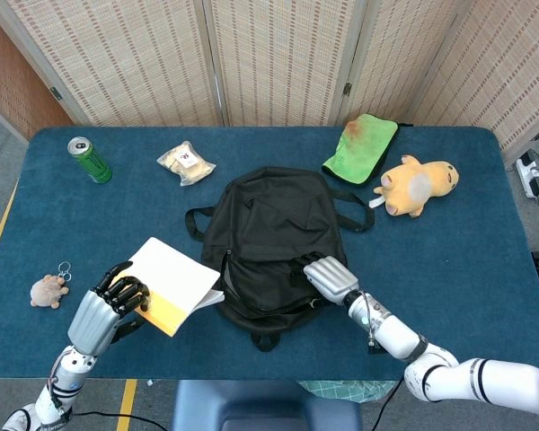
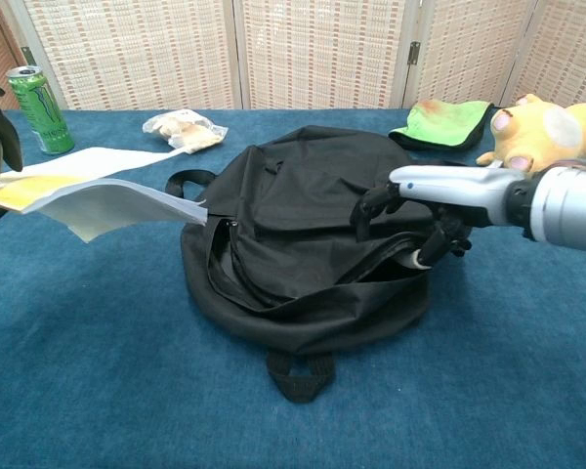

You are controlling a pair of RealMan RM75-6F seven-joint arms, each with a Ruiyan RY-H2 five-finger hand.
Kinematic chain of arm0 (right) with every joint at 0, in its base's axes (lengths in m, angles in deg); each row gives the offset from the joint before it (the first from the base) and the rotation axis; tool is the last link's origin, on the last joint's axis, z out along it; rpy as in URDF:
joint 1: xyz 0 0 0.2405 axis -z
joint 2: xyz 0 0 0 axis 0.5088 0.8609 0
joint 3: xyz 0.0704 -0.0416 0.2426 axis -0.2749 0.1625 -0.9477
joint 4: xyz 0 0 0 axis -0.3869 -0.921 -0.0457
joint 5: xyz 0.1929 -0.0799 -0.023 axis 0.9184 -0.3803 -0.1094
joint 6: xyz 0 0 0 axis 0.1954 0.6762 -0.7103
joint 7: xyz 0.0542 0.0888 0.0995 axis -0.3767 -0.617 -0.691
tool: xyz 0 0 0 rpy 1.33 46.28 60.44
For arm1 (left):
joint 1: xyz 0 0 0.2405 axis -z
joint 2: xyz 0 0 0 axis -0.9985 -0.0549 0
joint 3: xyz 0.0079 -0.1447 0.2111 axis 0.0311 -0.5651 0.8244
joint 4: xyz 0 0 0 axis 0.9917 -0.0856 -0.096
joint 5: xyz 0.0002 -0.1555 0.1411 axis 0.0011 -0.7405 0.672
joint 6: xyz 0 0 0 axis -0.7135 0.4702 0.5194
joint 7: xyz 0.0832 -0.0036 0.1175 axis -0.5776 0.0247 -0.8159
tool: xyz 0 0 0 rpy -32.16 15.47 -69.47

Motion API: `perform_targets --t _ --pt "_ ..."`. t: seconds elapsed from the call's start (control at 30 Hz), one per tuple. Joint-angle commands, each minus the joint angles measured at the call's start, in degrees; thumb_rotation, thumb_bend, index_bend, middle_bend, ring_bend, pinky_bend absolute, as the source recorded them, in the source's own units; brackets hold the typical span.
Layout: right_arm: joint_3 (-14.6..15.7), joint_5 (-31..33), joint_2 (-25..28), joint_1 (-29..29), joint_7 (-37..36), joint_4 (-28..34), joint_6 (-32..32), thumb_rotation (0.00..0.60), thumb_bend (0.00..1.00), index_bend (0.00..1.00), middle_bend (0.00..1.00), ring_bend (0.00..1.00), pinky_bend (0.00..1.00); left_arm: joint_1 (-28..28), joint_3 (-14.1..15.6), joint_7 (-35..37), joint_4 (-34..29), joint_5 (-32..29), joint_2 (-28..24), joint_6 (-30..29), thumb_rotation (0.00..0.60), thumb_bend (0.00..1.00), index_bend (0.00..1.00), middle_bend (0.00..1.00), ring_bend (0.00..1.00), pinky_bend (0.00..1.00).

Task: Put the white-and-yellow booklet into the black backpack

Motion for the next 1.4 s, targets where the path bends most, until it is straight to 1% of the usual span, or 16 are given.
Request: perform_targets --t 0.03,0.13,0.17,0.27,0.43,0.53,0.57,0.67,0.77,0.93,1.1,1.27,1.4 --pt "-0.6 1.5 -1.7 -0.9 1.3 -1.0 0.6 0.6 0.66 0.65 0.29 0.2 0.14 0.1 -0.1 0.7 0.3 0.0 -0.1 -0.1 0.6 0.54 0.71 0.57 0.46 0.26" --pt "-1.7 3.5 -3.5 -1.6 1.8 -2.2 1.4 0.6 0.69 0.73 0.33 0.22 0.14 0.3 -0.1 1.7 0.7 0.1 -0.1 -0.3 0.6 0.54 0.71 0.57 0.46 0.26" --pt "-2.2 4.3 -3.9 -1.9 2.0 -2.5 1.5 0.6 0.7 0.75 0.34 0.23 0.14 0.4 -0.1 2.2 0.8 0.1 -0.1 -0.4 0.6 0.54 0.71 0.57 0.46 0.26" --pt "-4.4 8.4 -5.2 -2.7 2.2 -3.4 2.6 0.6 0.72 0.76 0.36 0.24 0.14 0.7 -0.1 3.3 1.3 0.4 -0.2 -0.7 0.6 0.54 0.71 0.57 0.46 0.26" --pt "-9.5 18.1 -7.8 -4.4 1.1 -4.9 4.5 0.6 0.76 0.78 0.38 0.26 0.16 1.6 0.2 4.6 1.9 2.0 -0.1 -1.8 0.6 0.54 0.71 0.57 0.47 0.26" --pt "-12.7 25.2 -9.1 -6.1 0.9 -5.7 5.2 0.6 0.77 0.78 0.38 0.26 0.17 2.5 0.5 4.7 2.4 3.3 0.2 -2.2 0.6 0.54 0.71 0.57 0.47 0.27" --pt "-13.9 28.0 -9.5 -6.8 1.1 -6.0 5.8 0.6 0.77 0.78 0.38 0.26 0.17 2.9 0.5 4.6 2.6 3.8 0.4 -2.3 0.6 0.54 0.71 0.57 0.47 0.27" --pt "-16.5 33.6 -10.8 -8.6 1.8 -7.1 7.9 0.6 0.78 0.78 0.38 0.26 0.17 4.0 0.6 4.7 2.7 4.8 0.8 -2.2 0.6 0.54 0.71 0.58 0.47 0.27" --pt "-19.2 37.5 -12.3 -9.8 1.4 -7.9 10.5 0.6 0.79 0.78 0.38 0.26 0.17 5.1 0.8 4.7 3.0 5.7 1.2 -1.8 0.6 0.54 0.71 0.58 0.47 0.28" --pt "-22.7 41.1 -14.3 -11.7 0.9 -10.5 13.3 0.6 0.81 0.78 0.39 0.26 0.17 6.9 0.3 4.7 3.0 6.6 2.2 -2.0 0.6 0.54 0.71 0.58 0.48 0.28" --pt "-25.7 44.1 -15.2 -13.3 -0.3 -12.2 12.2 0.6 0.82 0.78 0.39 0.26 0.17 9.6 -0.7 5.3 3.6 6.8 3.7 -0.8 0.6 0.53 0.71 0.59 0.48 0.29" --pt "-27.1 44.9 -15.6 -14.3 -0.9 -12.4 12.3 0.6 0.82 0.78 0.39 0.26 0.17 13.0 -2.4 6.1 5.3 6.7 6.5 0.1 0.6 0.54 0.72 0.59 0.49 0.3" --pt "-27.8 45.5 -15.5 -14.6 -1.8 -12.3 11.5 0.6 0.82 0.78 0.39 0.26 0.17 16.1 -3.6 5.7 8.1 6.8 9.4 1.1 0.6 0.53 0.72 0.6 0.5 0.31"
